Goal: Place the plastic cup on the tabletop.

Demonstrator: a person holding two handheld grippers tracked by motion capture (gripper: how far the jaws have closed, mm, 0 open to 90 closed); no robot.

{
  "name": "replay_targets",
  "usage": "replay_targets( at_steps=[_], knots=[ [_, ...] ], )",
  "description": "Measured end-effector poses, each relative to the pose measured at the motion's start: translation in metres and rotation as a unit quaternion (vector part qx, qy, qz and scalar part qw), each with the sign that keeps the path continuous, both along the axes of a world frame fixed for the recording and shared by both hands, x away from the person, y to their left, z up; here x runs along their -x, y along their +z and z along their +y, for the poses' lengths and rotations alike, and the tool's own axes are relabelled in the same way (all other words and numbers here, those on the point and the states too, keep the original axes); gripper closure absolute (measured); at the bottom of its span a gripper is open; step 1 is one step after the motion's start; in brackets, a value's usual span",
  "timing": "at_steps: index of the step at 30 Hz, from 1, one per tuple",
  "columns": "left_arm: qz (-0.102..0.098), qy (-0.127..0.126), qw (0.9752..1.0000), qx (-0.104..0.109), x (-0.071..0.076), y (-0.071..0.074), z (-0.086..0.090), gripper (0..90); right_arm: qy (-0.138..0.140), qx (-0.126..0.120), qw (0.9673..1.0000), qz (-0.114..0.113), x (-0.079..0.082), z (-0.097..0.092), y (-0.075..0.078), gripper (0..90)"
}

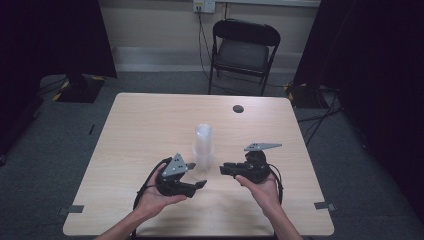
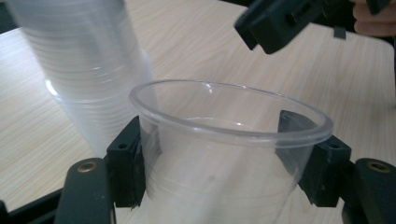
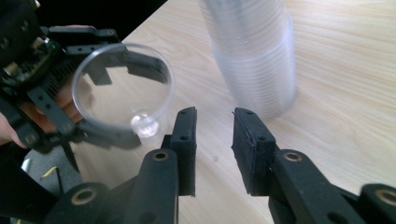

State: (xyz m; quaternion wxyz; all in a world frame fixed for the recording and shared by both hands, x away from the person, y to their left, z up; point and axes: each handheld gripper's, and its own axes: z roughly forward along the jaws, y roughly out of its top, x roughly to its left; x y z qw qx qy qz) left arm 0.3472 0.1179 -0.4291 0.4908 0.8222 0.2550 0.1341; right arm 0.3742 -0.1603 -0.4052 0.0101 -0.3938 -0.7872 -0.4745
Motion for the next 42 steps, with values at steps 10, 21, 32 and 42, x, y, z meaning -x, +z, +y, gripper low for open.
replay_targets(
  at_steps=[10, 21, 32, 42],
  knots=[
    [0.019, 0.037, 0.9982, 0.044, -0.007, 0.006, 0.019, 30.5, -0.018, 0.011, 0.9997, -0.014, 0.001, -0.006, 0.002, 66.5],
    [0.008, 0.072, 0.9957, 0.058, -0.015, 0.015, 0.038, 30.2, -0.025, 0.006, 0.9995, -0.019, 0.006, -0.01, 0.004, 65.6],
    [-0.025, 0.118, 0.9907, 0.062, -0.025, 0.018, 0.055, 29.8, -0.036, 0.012, 0.9989, -0.029, 0.009, -0.021, 0.003, 62.7],
    [-0.04, 0.146, 0.9864, 0.063, -0.043, 0.018, 0.068, 30.8, -0.053, 0.028, 0.9974, -0.039, 0.024, -0.044, -0.007, 58.1]
  ],
)
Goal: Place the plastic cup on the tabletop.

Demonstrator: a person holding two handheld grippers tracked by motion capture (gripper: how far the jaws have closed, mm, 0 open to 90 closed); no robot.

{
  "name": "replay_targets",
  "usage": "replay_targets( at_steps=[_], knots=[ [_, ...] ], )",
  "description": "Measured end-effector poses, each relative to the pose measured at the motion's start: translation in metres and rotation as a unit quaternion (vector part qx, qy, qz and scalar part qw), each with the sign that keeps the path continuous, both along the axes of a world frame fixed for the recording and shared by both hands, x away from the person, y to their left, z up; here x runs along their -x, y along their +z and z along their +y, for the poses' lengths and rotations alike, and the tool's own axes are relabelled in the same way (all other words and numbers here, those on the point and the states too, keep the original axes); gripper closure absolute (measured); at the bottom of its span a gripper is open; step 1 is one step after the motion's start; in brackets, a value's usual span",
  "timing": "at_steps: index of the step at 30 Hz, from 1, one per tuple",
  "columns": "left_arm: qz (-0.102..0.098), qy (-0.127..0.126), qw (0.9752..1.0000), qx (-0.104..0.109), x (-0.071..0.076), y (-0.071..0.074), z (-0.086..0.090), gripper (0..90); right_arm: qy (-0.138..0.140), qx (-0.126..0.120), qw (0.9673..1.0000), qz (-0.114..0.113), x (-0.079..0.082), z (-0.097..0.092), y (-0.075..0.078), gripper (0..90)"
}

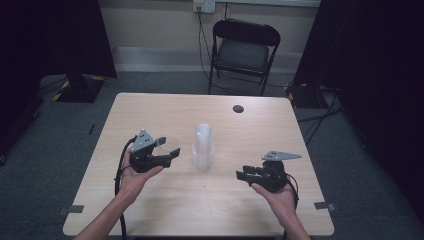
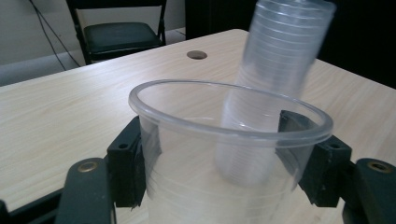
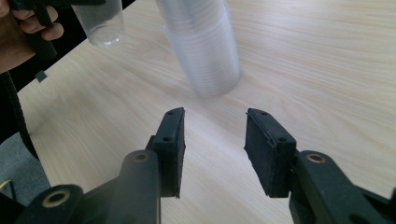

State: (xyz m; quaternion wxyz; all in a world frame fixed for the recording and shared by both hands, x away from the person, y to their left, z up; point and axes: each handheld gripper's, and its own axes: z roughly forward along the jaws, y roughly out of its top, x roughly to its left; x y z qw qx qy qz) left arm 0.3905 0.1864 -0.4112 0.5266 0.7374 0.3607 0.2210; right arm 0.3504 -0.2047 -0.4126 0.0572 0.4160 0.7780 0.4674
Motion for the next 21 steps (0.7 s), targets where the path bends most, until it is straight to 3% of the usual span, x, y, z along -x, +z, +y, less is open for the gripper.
replay_targets(
  at_steps=[2, 5, 10, 13, 18, 21],
  knots=[
    [-0.009, 0.004, 0.9999, -0.01, -0.003, -0.002, 0.001, 31.2, -0.004, 0.001, 1.0, -0.002, 0.002, -0.005, -0.001, 58.1],
    [0.007, 0.009, 0.9999, -0.003, -0.009, -0.006, 0.003, 31.6, -0.013, 0.005, 0.9999, 0.004, 0.004, -0.013, -0.004, 57.9],
    [0.009, 0.026, 0.9996, 0.001, -0.02, -0.004, 0.006, 31.6, -0.021, 0.006, 0.9997, 0.006, 0.008, -0.022, -0.009, 57.8],
    [0.01, 0.04, 0.9989, 0.024, -0.028, 0.003, 0.006, 31.3, -0.025, 0.006, 0.9996, 0.01, 0.01, -0.026, -0.013, 57.8],
    [0.015, 0.047, 0.9986, 0.017, -0.04, 0.001, 0.006, 30.5, -0.032, -0.006, 0.9994, 0.011, 0.011, -0.029, -0.02, 57.8],
    [0.018, 0.05, 0.9982, 0.026, -0.047, -0.005, 0.005, 30.3, -0.033, -0.006, 0.9994, 0.012, 0.011, -0.029, -0.022, 57.8]
  ],
)
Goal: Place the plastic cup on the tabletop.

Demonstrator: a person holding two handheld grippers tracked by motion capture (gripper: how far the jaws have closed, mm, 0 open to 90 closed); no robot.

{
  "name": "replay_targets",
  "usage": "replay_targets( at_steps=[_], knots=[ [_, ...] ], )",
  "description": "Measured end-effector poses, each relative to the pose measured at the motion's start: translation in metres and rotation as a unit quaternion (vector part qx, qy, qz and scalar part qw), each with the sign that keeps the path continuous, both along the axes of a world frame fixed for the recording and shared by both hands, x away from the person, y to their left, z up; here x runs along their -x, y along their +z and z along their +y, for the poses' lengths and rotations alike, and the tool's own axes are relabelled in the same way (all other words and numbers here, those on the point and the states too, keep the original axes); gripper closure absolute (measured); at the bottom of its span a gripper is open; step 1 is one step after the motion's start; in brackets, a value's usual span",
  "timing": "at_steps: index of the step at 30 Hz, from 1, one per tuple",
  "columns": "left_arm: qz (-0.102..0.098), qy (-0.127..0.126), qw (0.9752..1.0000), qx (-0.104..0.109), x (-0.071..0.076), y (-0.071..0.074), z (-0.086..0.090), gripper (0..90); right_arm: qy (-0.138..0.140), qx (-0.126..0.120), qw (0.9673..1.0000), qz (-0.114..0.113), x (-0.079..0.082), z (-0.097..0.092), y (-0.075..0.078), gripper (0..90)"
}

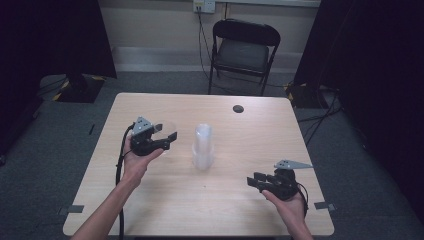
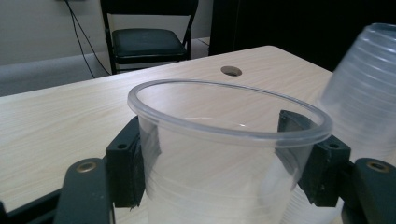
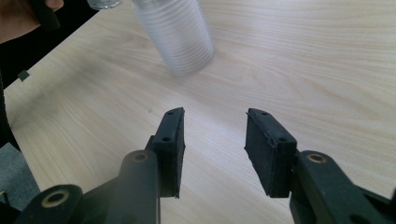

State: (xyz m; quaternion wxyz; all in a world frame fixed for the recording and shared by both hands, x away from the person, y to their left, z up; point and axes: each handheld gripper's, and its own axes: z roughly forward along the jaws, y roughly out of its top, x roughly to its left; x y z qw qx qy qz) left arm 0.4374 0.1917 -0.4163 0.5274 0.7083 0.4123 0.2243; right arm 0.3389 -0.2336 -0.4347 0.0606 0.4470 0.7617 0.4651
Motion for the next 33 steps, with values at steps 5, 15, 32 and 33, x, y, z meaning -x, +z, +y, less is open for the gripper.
replay_targets(
  at_steps=[5, 15, 32, 33],
  knots=[
    [0.006, 0.007, 1.0, 0.0, -0.012, -0.012, -0.002, 30.0, 0.004, 0.003, 1.0, -0.002, -0.002, 0.003, -0.003, 58.2],
    [0.021, 0.023, 0.9995, -0.008, -0.029, -0.032, 0.0, 28.6, 0.008, 0.006, 0.9999, -0.011, -0.002, 0.007, -0.005, 56.7],
    [0.041, 0.025, 0.9985, -0.026, -0.035, -0.043, -0.003, 26.5, 0.013, 0.009, 0.9998, -0.011, -0.002, 0.009, -0.007, 57.7],
    [0.041, 0.026, 0.9983, -0.032, -0.036, -0.044, -0.003, 26.7, 0.012, 0.01, 0.9998, -0.01, -0.002, 0.009, -0.007, 57.7]
  ],
)
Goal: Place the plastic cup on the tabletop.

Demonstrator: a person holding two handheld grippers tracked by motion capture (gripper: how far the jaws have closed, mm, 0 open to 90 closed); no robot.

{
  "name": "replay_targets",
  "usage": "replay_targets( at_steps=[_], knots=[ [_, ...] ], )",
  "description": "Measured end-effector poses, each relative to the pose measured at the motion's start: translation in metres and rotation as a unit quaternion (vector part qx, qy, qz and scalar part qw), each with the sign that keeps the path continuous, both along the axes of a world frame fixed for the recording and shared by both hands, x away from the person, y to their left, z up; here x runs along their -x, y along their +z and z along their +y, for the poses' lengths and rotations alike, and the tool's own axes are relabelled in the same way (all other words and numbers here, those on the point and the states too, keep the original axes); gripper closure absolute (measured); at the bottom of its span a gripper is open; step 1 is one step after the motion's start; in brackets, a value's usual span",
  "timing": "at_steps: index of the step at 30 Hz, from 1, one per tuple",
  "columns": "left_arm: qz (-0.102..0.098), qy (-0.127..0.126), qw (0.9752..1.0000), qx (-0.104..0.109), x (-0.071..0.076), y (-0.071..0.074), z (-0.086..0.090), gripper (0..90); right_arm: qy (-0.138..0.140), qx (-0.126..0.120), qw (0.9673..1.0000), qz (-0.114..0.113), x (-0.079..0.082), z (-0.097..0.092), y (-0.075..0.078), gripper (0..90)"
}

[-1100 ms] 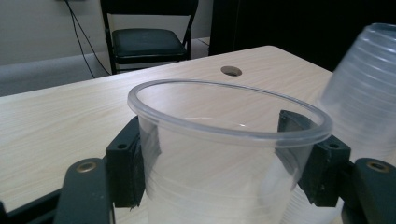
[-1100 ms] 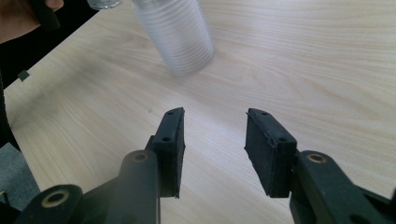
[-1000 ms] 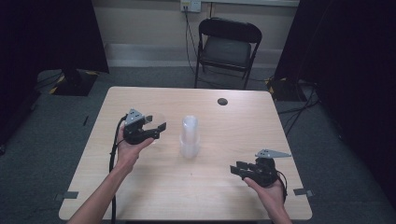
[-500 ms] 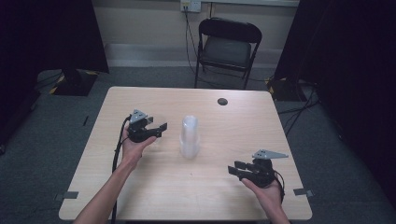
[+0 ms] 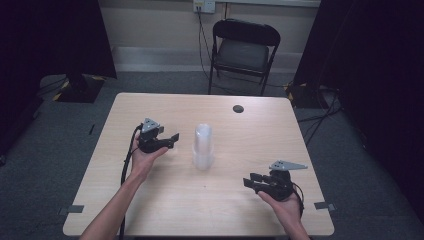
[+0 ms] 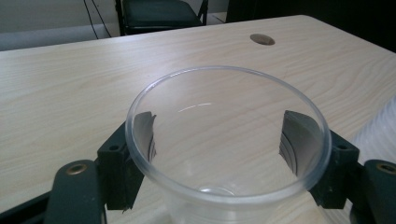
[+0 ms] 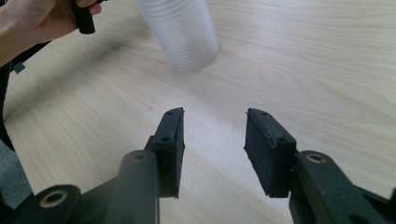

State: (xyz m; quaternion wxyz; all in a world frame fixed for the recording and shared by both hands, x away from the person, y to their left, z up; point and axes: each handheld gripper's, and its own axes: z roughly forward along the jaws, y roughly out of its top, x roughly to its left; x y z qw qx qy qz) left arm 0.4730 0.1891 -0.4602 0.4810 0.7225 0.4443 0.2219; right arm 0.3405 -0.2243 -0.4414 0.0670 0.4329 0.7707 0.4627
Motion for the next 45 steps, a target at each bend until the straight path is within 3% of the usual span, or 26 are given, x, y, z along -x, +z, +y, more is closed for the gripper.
replay_targets(
  at_steps=[4, 7, 13, 19, 21, 34, 39, 42, 45],
  knots=[
    [-0.002, 0.0, 1.0, 0.002, -0.001, -0.001, 0.0, 26.5, 0.0, 0.0, 1.0, -0.002, 0.0, 0.0, 0.0, 57.9],
    [0.002, -0.004, 0.9999, -0.011, -0.002, -0.004, -0.001, 26.0, -0.002, 0.0, 1.0, -0.001, 0.0, -0.001, 0.0, 57.8],
    [0.016, -0.003, 0.9997, -0.018, -0.003, -0.007, -0.001, 25.6, -0.002, -0.001, 1.0, -0.001, 0.0, -0.001, -0.001, 57.3],
    [0.027, 0.003, 0.9993, -0.025, -0.002, -0.007, 0.001, 20.0, -0.001, -0.003, 1.0, -0.005, 0.0, -0.001, 0.0, 56.9],
    [0.028, 0.002, 0.9994, -0.022, -0.002, -0.007, 0.002, 15.5, -0.003, -0.004, 1.0, -0.006, 0.0, -0.001, 0.001, 56.7],
    [0.029, -0.002, 0.9989, -0.036, 0.002, -0.003, 0.004, 15.6, -0.014, -0.006, 0.9999, -0.005, 0.0, -0.005, 0.001, 49.4],
    [0.052, -0.023, 0.9974, -0.045, 0.005, -0.006, 0.004, 15.6, -0.02, -0.015, 0.9996, -0.012, -0.001, -0.009, 0.001, 46.8],
    [0.049, -0.02, 0.9966, -0.063, 0.011, -0.011, 0.004, 16.0, -0.025, -0.005, 0.9996, -0.016, -0.001, -0.009, 0.002, 45.4],
    [0.058, -0.016, 0.9966, -0.056, 0.014, -0.014, 0.007, 16.1, -0.027, -0.005, 0.9994, -0.023, -0.001, -0.01, 0.002, 43.4]
  ],
)
